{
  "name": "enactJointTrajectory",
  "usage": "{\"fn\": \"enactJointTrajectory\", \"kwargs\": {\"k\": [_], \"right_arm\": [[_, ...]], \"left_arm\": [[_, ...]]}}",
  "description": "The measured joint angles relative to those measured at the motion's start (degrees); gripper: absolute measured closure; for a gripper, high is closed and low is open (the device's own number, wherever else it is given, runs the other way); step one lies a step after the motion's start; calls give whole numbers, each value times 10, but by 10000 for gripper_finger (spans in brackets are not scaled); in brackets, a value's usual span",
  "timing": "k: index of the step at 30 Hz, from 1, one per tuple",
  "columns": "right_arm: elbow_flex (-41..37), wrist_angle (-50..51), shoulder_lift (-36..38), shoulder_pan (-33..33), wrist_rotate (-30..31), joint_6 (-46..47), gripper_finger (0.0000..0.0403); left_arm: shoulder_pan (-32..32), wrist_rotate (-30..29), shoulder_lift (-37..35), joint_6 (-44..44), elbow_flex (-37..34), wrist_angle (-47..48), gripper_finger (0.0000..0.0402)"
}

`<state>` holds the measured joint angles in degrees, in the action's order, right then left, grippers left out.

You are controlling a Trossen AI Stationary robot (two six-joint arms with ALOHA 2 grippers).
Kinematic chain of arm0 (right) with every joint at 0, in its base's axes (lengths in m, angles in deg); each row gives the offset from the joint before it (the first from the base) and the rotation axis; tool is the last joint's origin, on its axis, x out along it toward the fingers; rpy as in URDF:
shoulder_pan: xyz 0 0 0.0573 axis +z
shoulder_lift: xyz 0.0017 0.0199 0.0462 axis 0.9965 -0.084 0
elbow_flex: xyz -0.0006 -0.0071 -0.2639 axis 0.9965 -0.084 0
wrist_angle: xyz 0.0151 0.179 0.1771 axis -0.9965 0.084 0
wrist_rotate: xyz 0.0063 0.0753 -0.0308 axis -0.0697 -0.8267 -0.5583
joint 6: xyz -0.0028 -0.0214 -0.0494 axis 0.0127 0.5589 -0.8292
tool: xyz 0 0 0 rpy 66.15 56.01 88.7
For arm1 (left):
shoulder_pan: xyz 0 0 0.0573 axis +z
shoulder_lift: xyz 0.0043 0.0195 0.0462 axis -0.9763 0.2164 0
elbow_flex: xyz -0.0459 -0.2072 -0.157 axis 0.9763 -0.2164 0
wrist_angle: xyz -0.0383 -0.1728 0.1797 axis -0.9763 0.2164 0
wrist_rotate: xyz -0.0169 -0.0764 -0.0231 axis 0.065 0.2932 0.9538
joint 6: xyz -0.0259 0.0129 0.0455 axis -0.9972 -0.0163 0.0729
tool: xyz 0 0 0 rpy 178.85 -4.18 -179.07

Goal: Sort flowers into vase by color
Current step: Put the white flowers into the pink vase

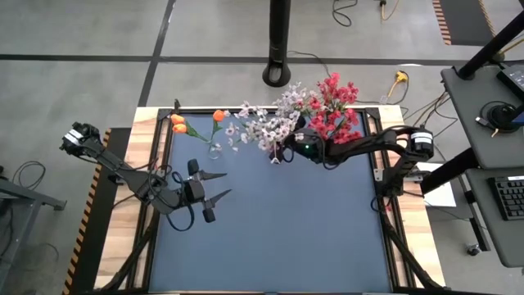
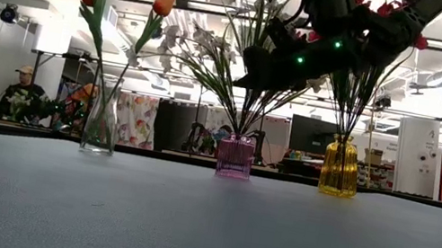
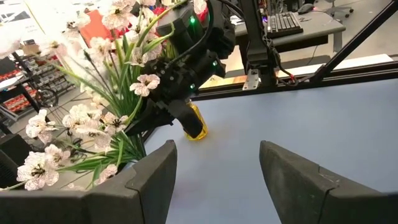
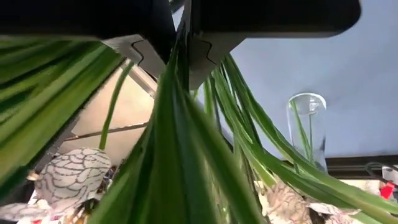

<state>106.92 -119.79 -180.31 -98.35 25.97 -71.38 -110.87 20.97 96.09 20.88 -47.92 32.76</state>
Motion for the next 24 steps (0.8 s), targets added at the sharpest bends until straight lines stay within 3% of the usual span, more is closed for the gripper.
{"fn": "enactJointTrajectory", "kwargs": {"k": [24], "right_arm": [[-1,26,15,-3,0,21,385]], "left_arm": [[0,0,0,0,-1,0,190]]}}
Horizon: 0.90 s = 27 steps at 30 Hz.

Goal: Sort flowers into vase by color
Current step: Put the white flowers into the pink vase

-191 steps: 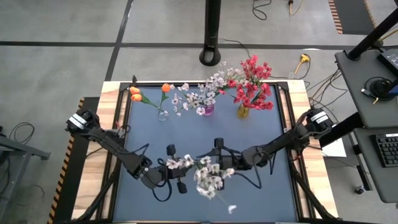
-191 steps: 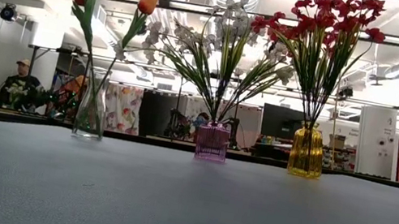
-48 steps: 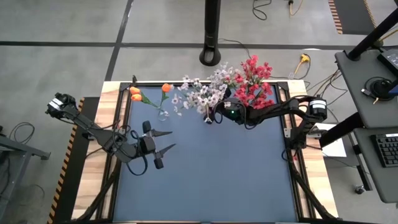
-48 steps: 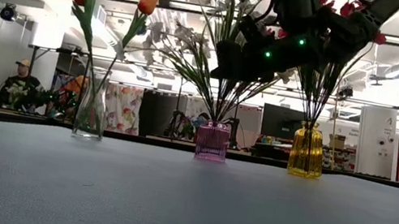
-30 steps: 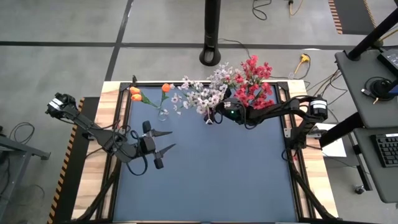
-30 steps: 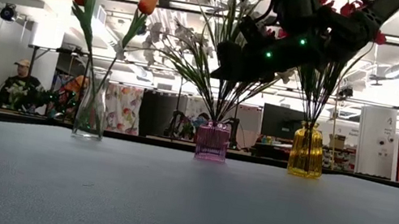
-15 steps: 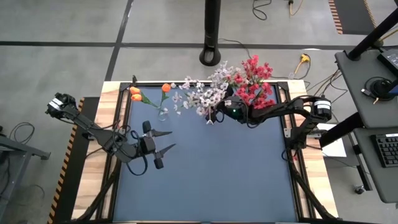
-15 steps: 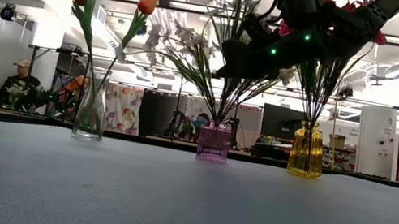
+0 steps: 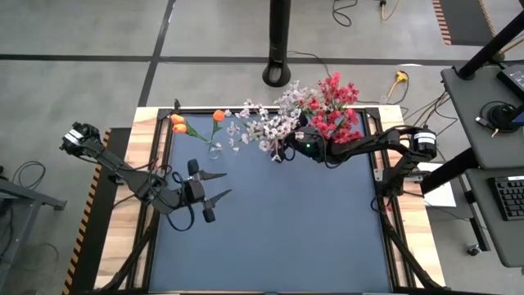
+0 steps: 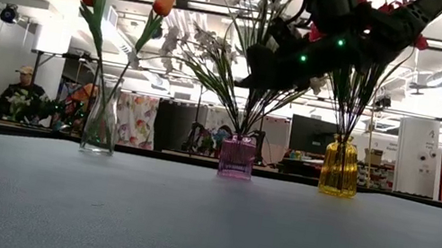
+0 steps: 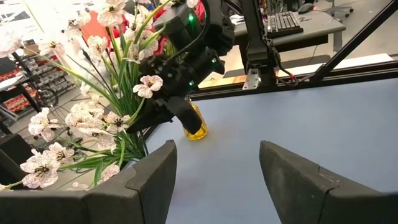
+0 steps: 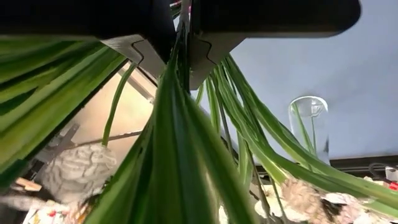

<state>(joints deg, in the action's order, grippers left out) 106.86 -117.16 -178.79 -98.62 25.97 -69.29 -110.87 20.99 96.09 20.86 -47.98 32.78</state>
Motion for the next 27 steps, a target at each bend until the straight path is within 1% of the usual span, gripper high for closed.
{"fn": "enactJointTrajectory", "kwargs": {"k": [18,27], "right_arm": [[1,11,-7,-5,-7,1,385],[1,11,-44,-7,-15,5,385]], "left_arm": [[0,0,0,0,0,0,190],[0,0,0,0,0,0,190]]}}
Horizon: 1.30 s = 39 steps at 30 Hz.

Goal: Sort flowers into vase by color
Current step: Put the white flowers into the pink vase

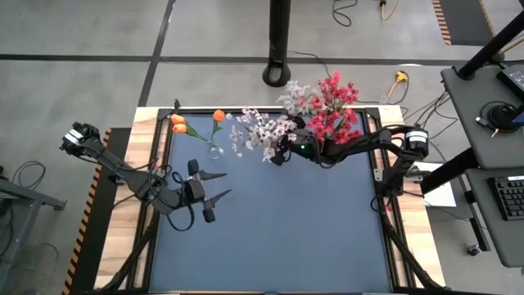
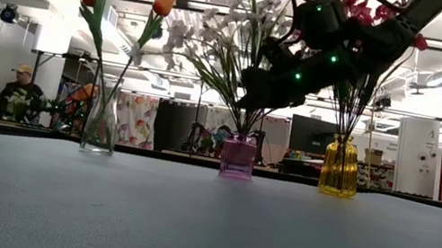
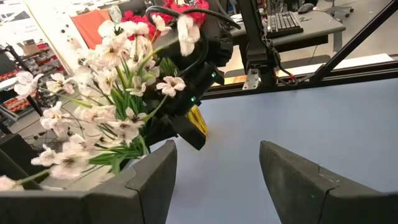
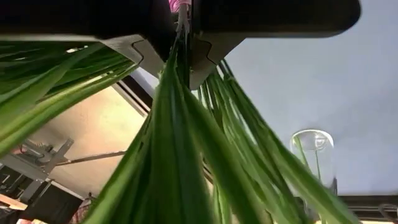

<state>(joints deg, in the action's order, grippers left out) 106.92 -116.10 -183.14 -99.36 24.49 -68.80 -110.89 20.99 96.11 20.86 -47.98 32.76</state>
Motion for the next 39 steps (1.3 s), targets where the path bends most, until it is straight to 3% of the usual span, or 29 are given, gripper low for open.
{"fn": "enactJointTrajectory", "kwargs": {"k": [17,30,39], "right_arm": [[0,-2,-2,0,0,-11,382],[11,21,6,19,0,6,270],[26,54,17,39,22,5,226]], "left_arm": [[0,0,0,0,0,0,190],[0,0,0,0,0,0,190],[0,0,0,0,-1,2,190]]}}
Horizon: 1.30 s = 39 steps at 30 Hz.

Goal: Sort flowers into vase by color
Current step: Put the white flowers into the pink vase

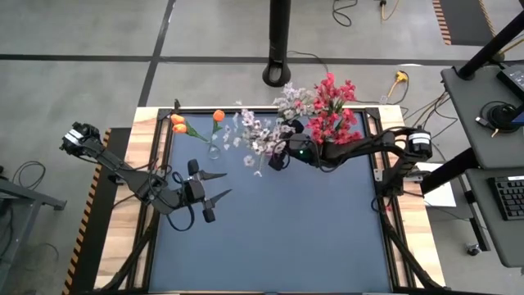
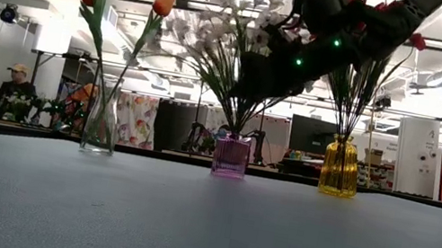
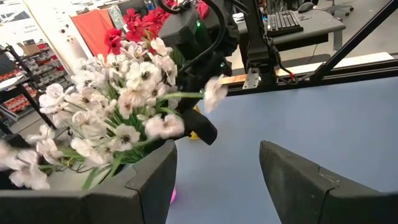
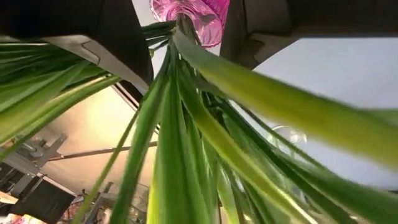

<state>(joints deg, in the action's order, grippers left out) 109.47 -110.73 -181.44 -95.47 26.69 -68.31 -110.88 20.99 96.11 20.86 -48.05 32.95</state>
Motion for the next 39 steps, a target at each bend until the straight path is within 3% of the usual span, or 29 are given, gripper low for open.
{"fn": "enactJointTrajectory", "kwargs": {"k": [17,39], "right_arm": [[64,113,18,13,9,2,193],[204,324,18,44,24,3,130]], "left_arm": [[0,0,0,0,0,2,190],[0,0,0,0,0,2,190]]}}
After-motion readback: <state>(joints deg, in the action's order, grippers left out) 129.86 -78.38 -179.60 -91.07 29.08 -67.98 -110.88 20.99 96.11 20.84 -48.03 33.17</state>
